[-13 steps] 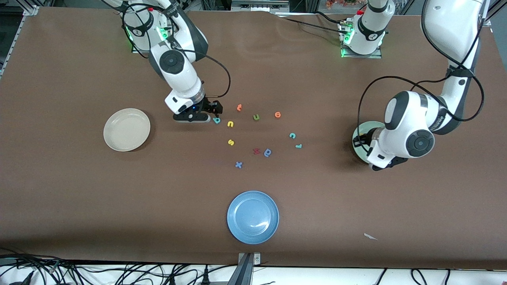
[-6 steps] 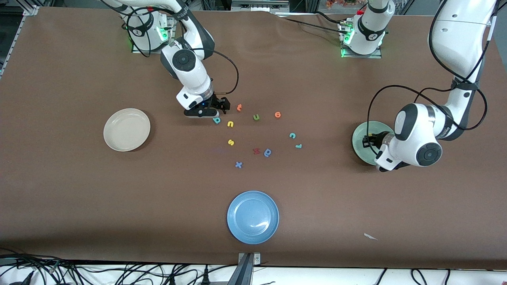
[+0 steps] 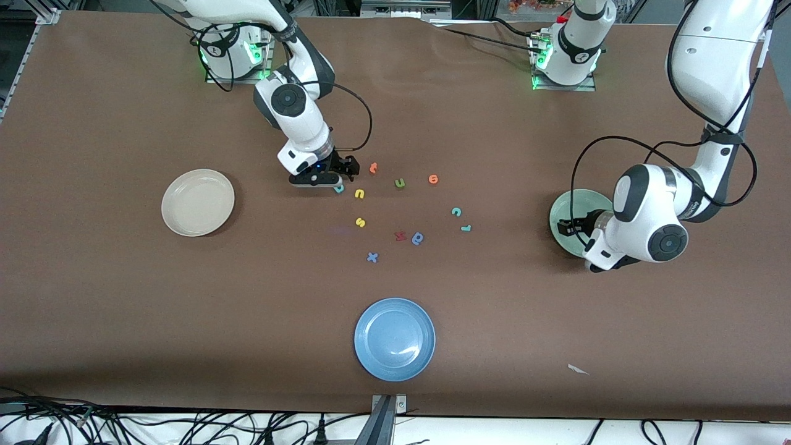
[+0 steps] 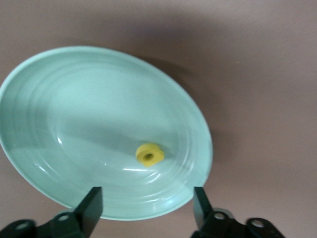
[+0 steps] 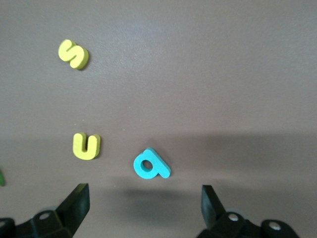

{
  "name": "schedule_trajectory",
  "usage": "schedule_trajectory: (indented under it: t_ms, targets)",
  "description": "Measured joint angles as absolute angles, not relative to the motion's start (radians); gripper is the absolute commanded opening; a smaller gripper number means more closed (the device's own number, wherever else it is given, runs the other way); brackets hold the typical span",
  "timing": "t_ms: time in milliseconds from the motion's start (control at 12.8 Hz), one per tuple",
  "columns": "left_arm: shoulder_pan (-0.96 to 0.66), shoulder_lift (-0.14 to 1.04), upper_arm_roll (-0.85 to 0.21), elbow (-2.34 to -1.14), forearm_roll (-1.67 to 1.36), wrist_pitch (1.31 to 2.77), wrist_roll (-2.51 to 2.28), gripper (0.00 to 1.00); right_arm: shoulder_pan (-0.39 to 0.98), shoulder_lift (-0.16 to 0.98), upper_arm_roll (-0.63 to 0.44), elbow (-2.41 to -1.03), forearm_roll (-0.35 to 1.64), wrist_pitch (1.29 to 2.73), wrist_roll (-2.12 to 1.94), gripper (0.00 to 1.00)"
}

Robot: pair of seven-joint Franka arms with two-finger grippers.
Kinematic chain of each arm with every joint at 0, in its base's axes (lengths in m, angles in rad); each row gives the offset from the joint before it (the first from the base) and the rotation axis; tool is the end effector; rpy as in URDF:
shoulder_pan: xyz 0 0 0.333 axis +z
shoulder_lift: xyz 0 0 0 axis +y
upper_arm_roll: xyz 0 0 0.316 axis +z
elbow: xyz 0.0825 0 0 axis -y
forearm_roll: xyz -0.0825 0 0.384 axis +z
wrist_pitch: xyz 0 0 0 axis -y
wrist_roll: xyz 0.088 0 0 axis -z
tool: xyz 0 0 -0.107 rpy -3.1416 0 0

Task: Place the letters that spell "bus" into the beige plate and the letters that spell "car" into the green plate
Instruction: 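Release the yellow letter on the green plate while the right gripper approaches the a, then grasp the cyan a with the right gripper while the left gripper grasps a letter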

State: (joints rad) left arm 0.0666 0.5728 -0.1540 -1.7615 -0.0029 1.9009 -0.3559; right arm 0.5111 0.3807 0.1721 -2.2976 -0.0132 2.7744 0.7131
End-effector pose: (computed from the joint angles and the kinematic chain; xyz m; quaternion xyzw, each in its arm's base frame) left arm 0.6088 -0.0483 0.2176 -0.9670 -0.1344 0.2163 0.0032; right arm 0.4155 0.3419 0.1941 -0.9982 0.0165 -0.0205 0.0548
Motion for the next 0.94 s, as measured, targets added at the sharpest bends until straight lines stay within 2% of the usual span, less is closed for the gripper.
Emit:
schedule_trajectory:
  t_ms: [312, 546, 936]
  targets:
    - [0.046, 0.567, -0.219, -1.709, -0.003, 1.921, -0.572, 0.96, 0.514, 0.404, 0.170, -2.298, -0.037, 2.782, 0.713, 1.00]
    - [-0.039, 0.567, -0.235, -1.706, -0.003, 1.971, -0.742, 0.99, 0.521, 0.415, 0.152, -2.298, -0.085, 2.782, 0.713, 1.00]
    - [-0.131, 0.600, -0.263, -1.726, -0.053, 2.159, -0.934, 0.99, 0.619, 0.437, 0.068, -2.297, -0.089, 2.784, 0.720, 0.95]
